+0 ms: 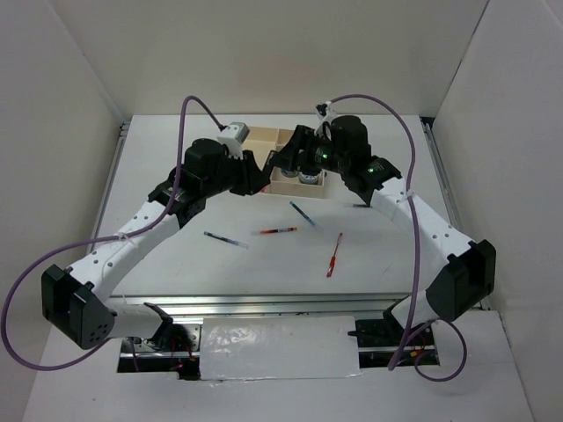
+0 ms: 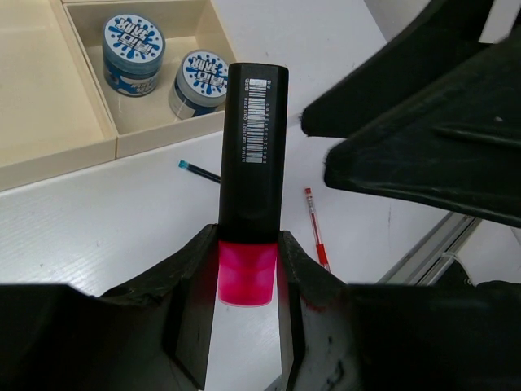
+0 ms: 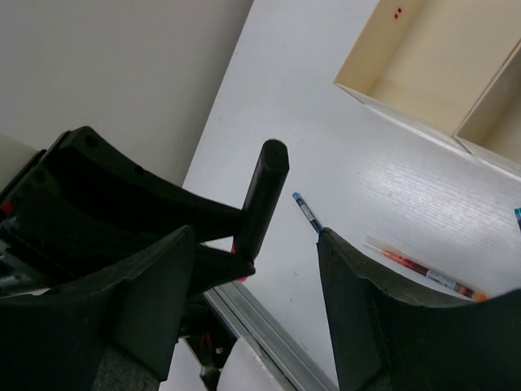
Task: Sort the stationery into containers
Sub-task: Place the pen in the storage box.
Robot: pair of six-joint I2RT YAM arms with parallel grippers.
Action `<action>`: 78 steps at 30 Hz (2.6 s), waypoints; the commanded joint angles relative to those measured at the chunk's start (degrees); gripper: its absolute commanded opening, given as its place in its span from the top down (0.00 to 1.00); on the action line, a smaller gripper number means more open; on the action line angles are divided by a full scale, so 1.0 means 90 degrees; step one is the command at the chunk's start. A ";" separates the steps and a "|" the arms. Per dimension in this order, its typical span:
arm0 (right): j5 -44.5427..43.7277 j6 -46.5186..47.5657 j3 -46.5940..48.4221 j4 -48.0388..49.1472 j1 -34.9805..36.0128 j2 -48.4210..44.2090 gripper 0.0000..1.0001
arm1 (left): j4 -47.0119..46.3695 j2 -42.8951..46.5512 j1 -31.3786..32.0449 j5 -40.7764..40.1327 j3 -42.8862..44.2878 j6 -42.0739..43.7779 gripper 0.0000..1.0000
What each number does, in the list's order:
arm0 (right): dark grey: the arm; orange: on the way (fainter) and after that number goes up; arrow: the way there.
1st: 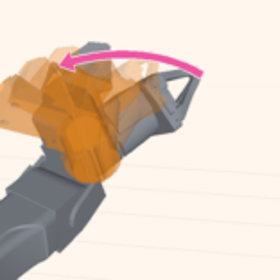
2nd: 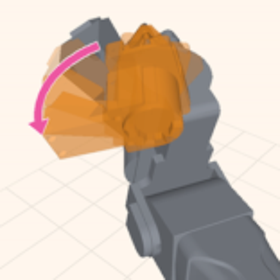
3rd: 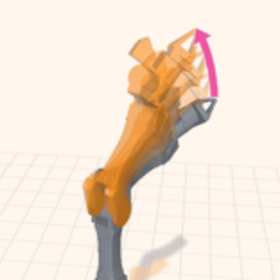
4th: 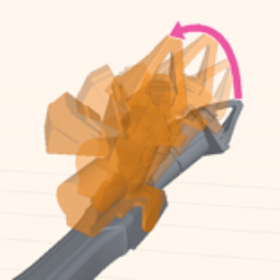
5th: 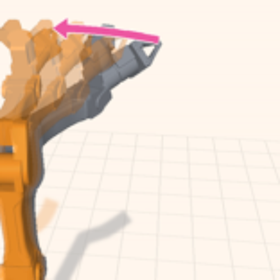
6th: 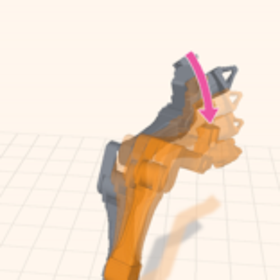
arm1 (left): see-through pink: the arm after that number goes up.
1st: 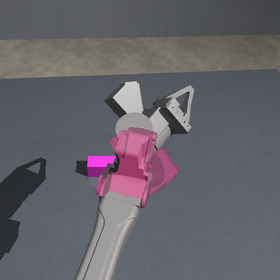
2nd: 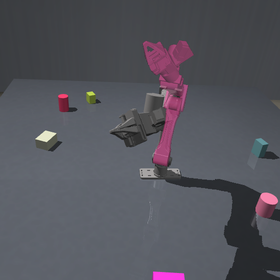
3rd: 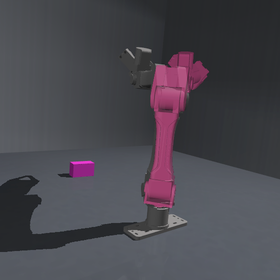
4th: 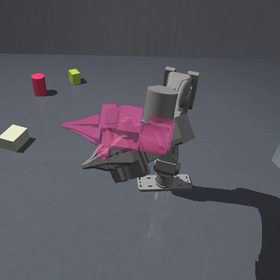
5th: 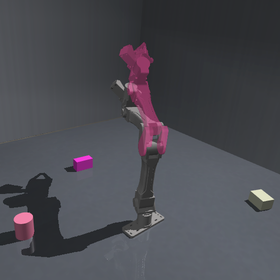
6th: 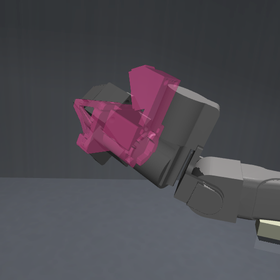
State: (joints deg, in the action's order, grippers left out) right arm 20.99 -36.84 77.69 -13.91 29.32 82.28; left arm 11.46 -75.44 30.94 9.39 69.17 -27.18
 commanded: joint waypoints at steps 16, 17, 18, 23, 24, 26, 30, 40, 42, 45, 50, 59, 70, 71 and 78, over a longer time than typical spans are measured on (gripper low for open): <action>-0.0086 -0.0058 0.0791 0.0423 0.0199 0.0653 1.00 | -0.0054 0.0159 0.0117 0.0178 0.0420 -0.0105 0.85; -0.0096 0.0117 0.0859 0.0384 0.0160 0.0633 1.00 | 0.0005 0.0179 0.0107 0.0139 0.0411 -0.0057 0.75; -0.0116 0.0244 0.0908 0.0364 0.0073 0.0643 1.00 | 0.0083 0.0189 0.0049 0.0081 0.0401 -0.0008 0.65; -0.0369 0.2570 0.1726 0.0034 -0.0289 0.0924 1.00 | 0.0250 0.0588 -0.0721 -0.0154 0.0050 0.0538 0.07; -0.0428 0.3131 0.1874 -0.0045 -0.0318 0.1023 1.00 | 0.0201 0.0734 -0.1032 -0.0116 -0.0134 0.0646 0.04; -0.0711 0.4737 0.2138 -0.0095 -0.0328 0.1355 1.00 | 0.0075 0.0852 -0.1346 0.0098 -0.0302 0.0929 0.01; -0.1209 0.7009 0.2197 0.0237 -0.0318 0.1979 1.00 | 0.0337 0.0678 -0.2099 0.0577 -0.0400 0.1310 0.01; -0.2264 0.9774 0.3593 0.1240 -0.0494 0.4401 1.00 | 0.0671 -0.0016 -0.2812 0.1662 -0.0545 0.1956 0.01; -0.2313 1.0184 0.4011 0.1263 -0.0523 0.4820 1.00 | 0.0533 0.0003 -0.2822 0.1701 -0.0673 0.1975 0.01; -0.2313 1.0556 0.4568 0.1097 -0.0601 0.5386 1.00 | 0.0533 -0.0055 -0.2852 0.1692 -0.0791 0.2004 0.01; -0.2236 1.1133 0.4512 0.1244 -0.0689 0.5750 1.00 | 0.0572 -0.0289 -0.3047 0.1876 -0.0820 0.2160 0.01; -0.2030 1.1340 0.4571 0.0726 -0.0738 0.6004 0.97 | 0.1040 -0.0631 -0.3388 0.2228 -0.0498 0.2942 0.01; -0.2283 1.1047 0.4502 0.0462 -0.0699 0.5995 0.62 | 0.1567 -0.0992 -0.3623 0.2931 -0.0342 0.4580 0.01; -0.2274 1.1027 0.4512 0.0413 -0.0709 0.5994 0.60 | 0.1887 -0.1138 -0.3642 0.2980 -0.0283 0.5182 0.01; -0.2206 1.0550 0.4405 0.0228 -0.0680 0.5497 0.57 | 0.3957 -0.2212 -0.3809 0.3653 0.0779 0.8016 0.21</action>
State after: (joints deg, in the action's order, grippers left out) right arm 1.02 61.65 116.64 -10.57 22.74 136.33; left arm 36.42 -92.55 -2.59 36.99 71.18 29.02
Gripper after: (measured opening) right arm 0.433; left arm 0.799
